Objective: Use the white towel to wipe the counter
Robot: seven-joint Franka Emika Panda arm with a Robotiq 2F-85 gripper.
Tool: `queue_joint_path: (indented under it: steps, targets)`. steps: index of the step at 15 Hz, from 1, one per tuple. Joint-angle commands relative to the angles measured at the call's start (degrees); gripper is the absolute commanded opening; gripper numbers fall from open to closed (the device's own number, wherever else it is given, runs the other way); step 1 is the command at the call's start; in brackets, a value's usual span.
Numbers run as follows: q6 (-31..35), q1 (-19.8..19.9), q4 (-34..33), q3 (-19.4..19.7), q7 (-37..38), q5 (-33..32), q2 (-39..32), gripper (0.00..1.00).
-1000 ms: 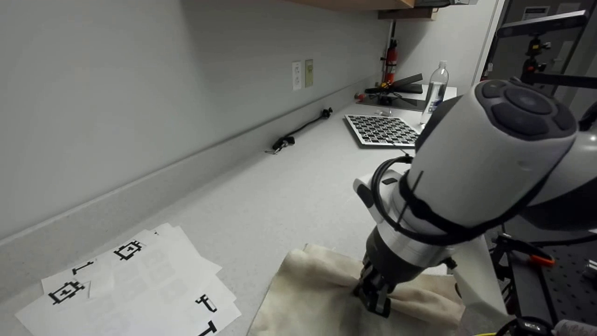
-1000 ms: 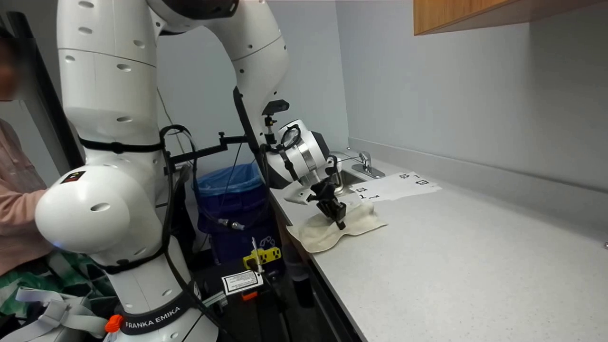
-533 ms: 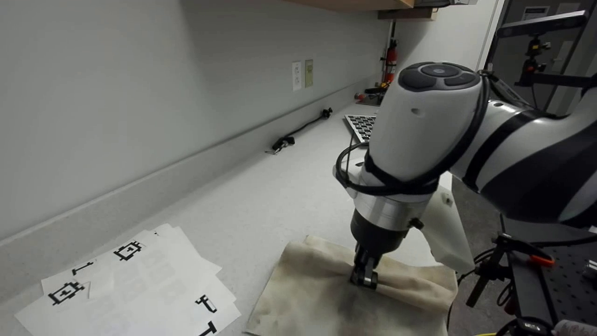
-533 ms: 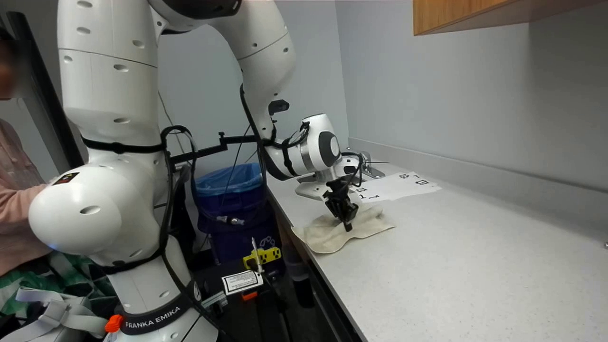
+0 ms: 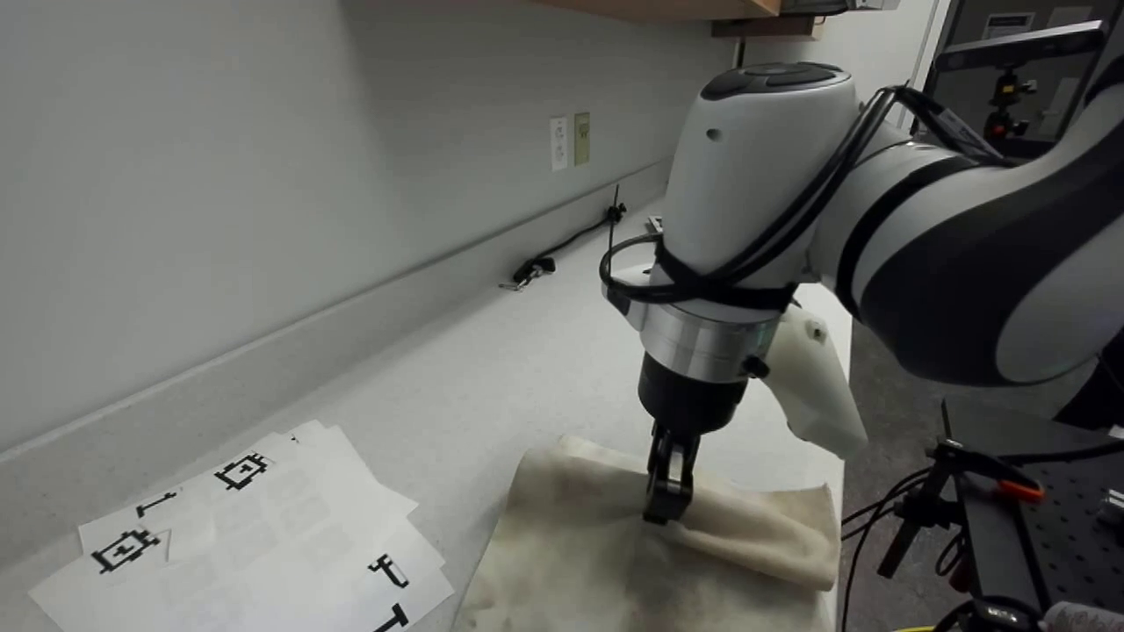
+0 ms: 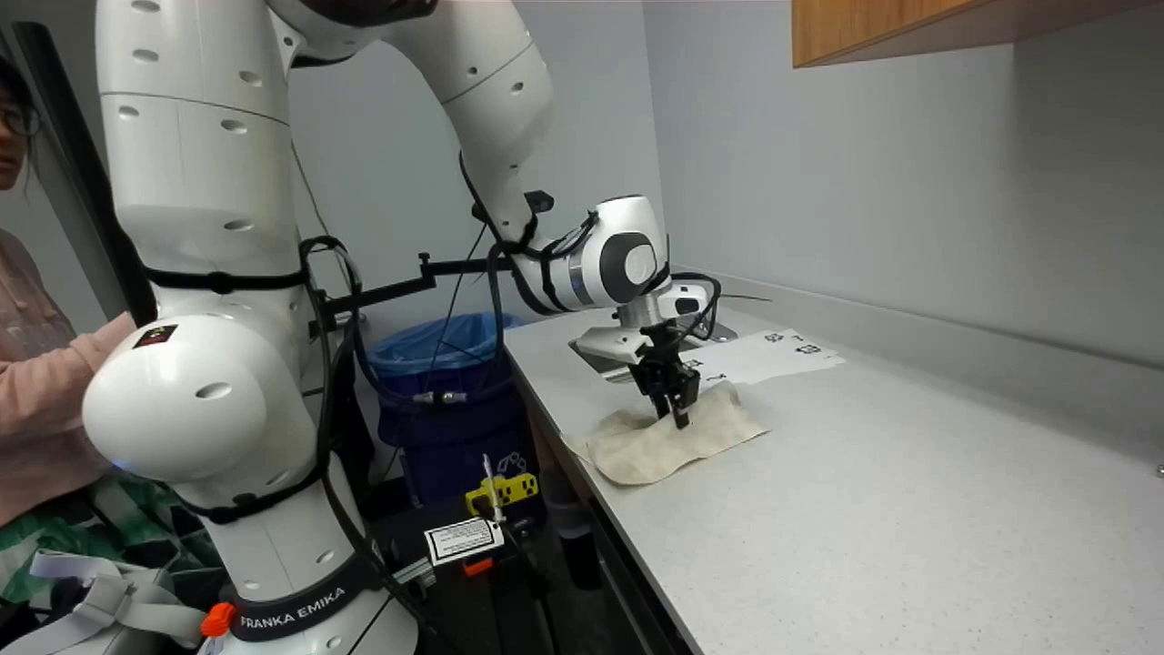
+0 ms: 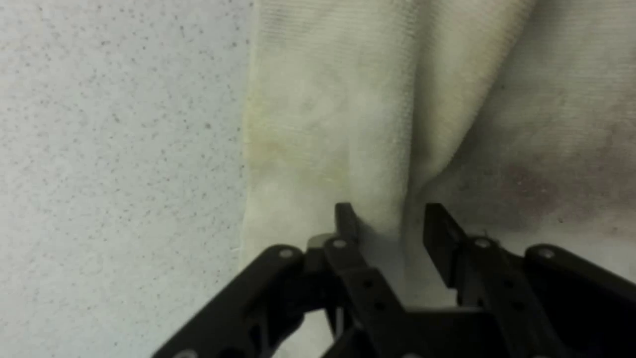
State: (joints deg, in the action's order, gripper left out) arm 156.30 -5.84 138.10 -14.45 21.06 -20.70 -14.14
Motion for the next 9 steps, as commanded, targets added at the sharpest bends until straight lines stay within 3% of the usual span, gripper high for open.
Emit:
queue_joint_path:
  steps: [1, 4, 9]
  targets:
    - [-2.3, -3.9, 0.5, 4.0, -3.0, 2.4, 4.0, 0.73]
    - [-2.3, -5.3, 1.2, 6.4, -1.0, -0.2, 6.4, 0.97]
    - [-3.5, -5.0, 2.6, 8.0, -1.0, -1.4, 10.7, 1.0]
